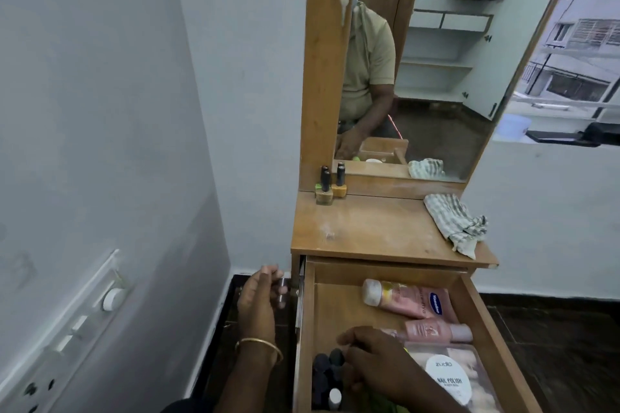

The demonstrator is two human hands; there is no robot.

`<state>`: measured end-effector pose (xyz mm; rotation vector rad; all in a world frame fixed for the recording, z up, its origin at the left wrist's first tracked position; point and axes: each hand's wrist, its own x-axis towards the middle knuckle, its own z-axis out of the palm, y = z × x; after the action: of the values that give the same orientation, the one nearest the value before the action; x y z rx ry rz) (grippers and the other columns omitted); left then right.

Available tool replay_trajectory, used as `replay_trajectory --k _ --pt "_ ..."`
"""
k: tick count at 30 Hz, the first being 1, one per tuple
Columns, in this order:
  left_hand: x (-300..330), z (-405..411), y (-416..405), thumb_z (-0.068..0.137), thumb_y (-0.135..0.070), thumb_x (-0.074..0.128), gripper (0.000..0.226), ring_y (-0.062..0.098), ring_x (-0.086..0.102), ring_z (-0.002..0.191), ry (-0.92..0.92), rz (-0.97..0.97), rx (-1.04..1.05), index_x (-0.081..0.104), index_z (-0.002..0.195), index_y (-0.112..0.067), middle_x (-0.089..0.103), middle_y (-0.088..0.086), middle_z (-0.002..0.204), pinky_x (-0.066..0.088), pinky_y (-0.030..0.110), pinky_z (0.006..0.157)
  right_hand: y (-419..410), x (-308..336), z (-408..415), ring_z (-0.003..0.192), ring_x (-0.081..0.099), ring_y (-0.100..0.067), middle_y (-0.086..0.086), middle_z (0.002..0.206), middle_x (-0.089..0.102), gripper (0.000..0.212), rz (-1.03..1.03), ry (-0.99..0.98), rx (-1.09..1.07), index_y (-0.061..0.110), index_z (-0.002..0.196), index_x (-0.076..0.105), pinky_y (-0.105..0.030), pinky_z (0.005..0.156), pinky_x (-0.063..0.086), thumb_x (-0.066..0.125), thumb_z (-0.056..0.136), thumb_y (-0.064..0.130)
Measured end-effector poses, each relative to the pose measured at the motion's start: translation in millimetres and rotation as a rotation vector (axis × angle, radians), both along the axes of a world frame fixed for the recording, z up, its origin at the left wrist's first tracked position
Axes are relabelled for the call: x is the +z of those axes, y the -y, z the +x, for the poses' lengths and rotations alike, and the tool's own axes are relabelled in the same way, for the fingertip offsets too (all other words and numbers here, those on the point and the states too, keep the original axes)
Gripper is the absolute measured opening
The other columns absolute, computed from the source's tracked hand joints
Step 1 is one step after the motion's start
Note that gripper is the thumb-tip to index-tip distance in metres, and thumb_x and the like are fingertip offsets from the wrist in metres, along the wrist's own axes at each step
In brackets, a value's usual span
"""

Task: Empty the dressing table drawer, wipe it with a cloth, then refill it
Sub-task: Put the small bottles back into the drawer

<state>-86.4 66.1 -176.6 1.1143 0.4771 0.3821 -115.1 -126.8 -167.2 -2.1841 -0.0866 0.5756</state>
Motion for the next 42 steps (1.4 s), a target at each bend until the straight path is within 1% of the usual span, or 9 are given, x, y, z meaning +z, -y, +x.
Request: replay_trajectory --k 5,8,10,14,19,24,30,35,42 --pt "-2.7 27.1 -9.6 0.099 -0.043 0.044 0.032 0.014 0.063 0.104 0.03 0.128 -0.027 0.066 0.113 -0.025 0.069 -0.01 0.113 0.053 0.037 0.084 7.5 -6.0 -4.7 0.081 0.062 0.002 0.008 0.095 0.067 0.011 -0.033 0.08 0.013 0.031 0.088 0.065 -0.019 0.09 0.05 0.064 0.09 0.02" --pt "-7.3 33.4 -14.1 0.089 -0.06 0.039 0.048 0.003 0.057 0.116 0.066 0.226 -0.111 0.064 0.12 -0.033 0.065 -0.02 0.121 0.047 0.036 0.098 -2.2 12.8 1.9 0.086 0.057 0.017 0.012 0.092 0.064 0.018 -0.105 0.211 -0.025 0.041 0.088 0.057 -0.007 0.079 0.046 0.066 0.091 0.025" --pt "-9.8 35.7 -14.3 0.086 -0.061 0.036 0.054 -0.005 0.055 0.117 0.089 0.252 -0.178 0.06 0.126 -0.035 0.061 -0.024 0.123 0.045 0.028 0.1 -9.6 29.5 6.5 0.085 0.06 0.01 0.014 0.089 0.065 0.017 -0.151 0.346 -0.066 0.045 0.088 0.06 -0.015 0.074 0.053 0.072 0.085 0.032" --pt "-11.2 38.1 -12.3 0.08 -0.073 0.035 0.063 -0.013 0.05 0.119 0.138 0.31 -0.285 0.055 0.13 -0.039 0.059 -0.029 0.126 0.039 0.01 0.095 -27.0 65.8 46.4 0.08 0.063 -0.002 0.017 0.097 0.063 0.022 -0.11 0.633 -0.133 0.037 0.104 0.062 -0.017 0.064 0.048 0.071 0.085 0.033" --pt "-14.8 41.3 -13.6 0.079 -0.076 0.031 0.075 -0.006 0.048 0.127 0.157 0.301 -0.316 0.053 0.136 -0.033 0.056 -0.019 0.136 0.036 0.02 0.103 -54.9 99.6 123.4 0.093 0.059 -0.01 0.006 0.125 0.054 0.053 -0.364 0.945 -0.096 0.028 0.137 0.045 -0.023 0.062 0.043 0.065 0.088 0.037" --pt "-17.7 43.6 -14.6 0.076 -0.077 0.031 0.075 0.001 0.053 0.124 0.125 0.22 -0.315 0.057 0.132 -0.036 0.06 -0.017 0.133 0.044 0.029 0.096 -78.9 105.4 165.8 0.103 0.058 -0.019 -0.001 0.139 0.043 0.069 -0.553 0.931 -0.041 0.024 0.15 0.027 -0.03 0.064 0.053 0.059 0.091 0.039" --pt "-18.5 44.2 -15.3 0.073 -0.08 0.036 0.078 0.003 0.053 0.125 0.138 0.207 -0.326 0.056 0.133 -0.034 0.06 -0.016 0.134 0.043 0.034 0.1 -85.8 94.3 182.7 0.102 0.059 -0.019 -0.002 0.135 0.046 0.056 -0.634 0.901 -0.054 0.023 0.146 0.038 -0.034 0.068 0.058 0.055 0.094 0.036" --pt "-16.7 44.2 -15.1 0.076 -0.075 0.036 0.071 0.004 0.054 0.124 0.141 0.193 -0.314 0.058 0.13 -0.034 0.061 -0.016 0.131 0.045 0.04 0.1 -84.2 96.6 182.4 0.084 0.06 -0.014 -0.001 0.104 0.069 0.025 -0.454 0.968 -0.119 0.017 0.116 0.066 -0.028 0.067 0.049 0.061 0.093 0.028" --pt "-12.9 40.6 -14.6 0.077 -0.073 0.035 0.072 0.006 0.057 0.121 0.137 0.17 -0.321 0.058 0.132 -0.032 0.063 -0.014 0.13 0.044 0.04 0.099 -67.1 107.2 133.6 0.076 0.061 -0.003 0.006 0.089 0.071 0.013 -0.22 1.042 -0.099 0.018 0.101 0.071 -0.02 0.068 0.051 0.067 0.089 0.022"
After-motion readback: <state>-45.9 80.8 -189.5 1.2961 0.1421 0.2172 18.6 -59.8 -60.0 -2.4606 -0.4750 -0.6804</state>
